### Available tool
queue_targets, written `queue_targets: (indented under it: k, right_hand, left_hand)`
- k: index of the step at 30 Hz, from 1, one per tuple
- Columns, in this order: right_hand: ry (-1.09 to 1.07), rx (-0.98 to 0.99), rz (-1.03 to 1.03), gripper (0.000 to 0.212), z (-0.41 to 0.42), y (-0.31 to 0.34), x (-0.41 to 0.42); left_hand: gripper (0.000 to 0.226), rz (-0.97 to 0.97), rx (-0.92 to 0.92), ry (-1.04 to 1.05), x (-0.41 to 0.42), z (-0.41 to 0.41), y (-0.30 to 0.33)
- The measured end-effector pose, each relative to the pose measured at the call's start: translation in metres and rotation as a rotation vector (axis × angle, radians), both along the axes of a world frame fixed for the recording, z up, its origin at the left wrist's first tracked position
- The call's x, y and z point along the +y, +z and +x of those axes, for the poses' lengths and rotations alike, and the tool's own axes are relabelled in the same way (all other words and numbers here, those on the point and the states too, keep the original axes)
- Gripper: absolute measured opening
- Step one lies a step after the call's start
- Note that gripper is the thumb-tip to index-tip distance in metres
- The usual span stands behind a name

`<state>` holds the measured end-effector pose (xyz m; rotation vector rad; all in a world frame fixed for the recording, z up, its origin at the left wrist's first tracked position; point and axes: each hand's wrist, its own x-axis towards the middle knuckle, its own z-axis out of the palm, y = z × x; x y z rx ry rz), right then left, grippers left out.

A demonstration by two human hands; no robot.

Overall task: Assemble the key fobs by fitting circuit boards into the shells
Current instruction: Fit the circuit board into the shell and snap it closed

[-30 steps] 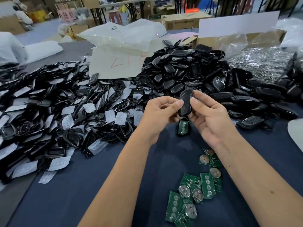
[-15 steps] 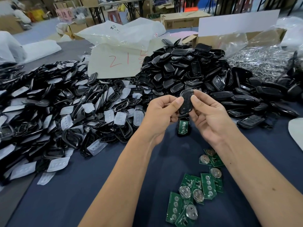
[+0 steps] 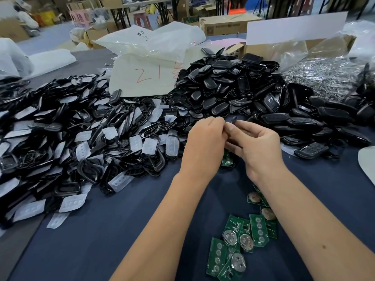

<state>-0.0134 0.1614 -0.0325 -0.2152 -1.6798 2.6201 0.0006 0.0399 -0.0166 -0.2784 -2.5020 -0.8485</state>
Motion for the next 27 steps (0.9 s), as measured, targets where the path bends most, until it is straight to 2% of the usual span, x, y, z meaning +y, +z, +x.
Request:
queue_targets:
  k: [4,7,9,13,16,22,24,27]
  right_hand:
    - [0.037,0.007,-0.051,0.053,-0.002,0.001,0.006]
    - [0.019,0.024,-0.058,0.034,-0.006,-0.001,0.010]
    - [0.014,0.041,-0.061,0.023,-0.011,-0.002,0.015]
    - [0.038,0.065,-0.122,0.020,-0.016,-0.005,0.025]
    - [0.061,0.068,-0.183,0.030,-0.017,-0.004,0.029]
    - [0.122,0.070,-0.180,0.028,-0.019,-0.005,0.032]
    - [0.153,0.090,-0.175,0.027,-0.018,-0.004,0.033]
    - [0.204,0.104,-0.163,0.025,-0.017,-0.003,0.034]
  left_hand:
    - [0.011,-0.010,0.019,-0.071,-0.002,-0.002,-0.003]
    - [0.012,0.089,-0.013,-0.106,-0.006,-0.001,-0.003]
    - [0.017,0.143,-0.051,-0.033,-0.008,0.000,-0.004]
    - [0.033,0.066,-0.299,0.124,-0.011,0.002,-0.009]
    - [0.037,0.021,-0.439,0.098,-0.006,0.005,-0.008]
    - [0.028,0.042,-0.564,-0.021,-0.002,0.002,-0.007]
    - [0.020,0.126,-0.536,0.012,-0.004,0.000,-0.008]
    - [0.024,0.581,-0.562,0.050,-0.010,-0.006,-0.012]
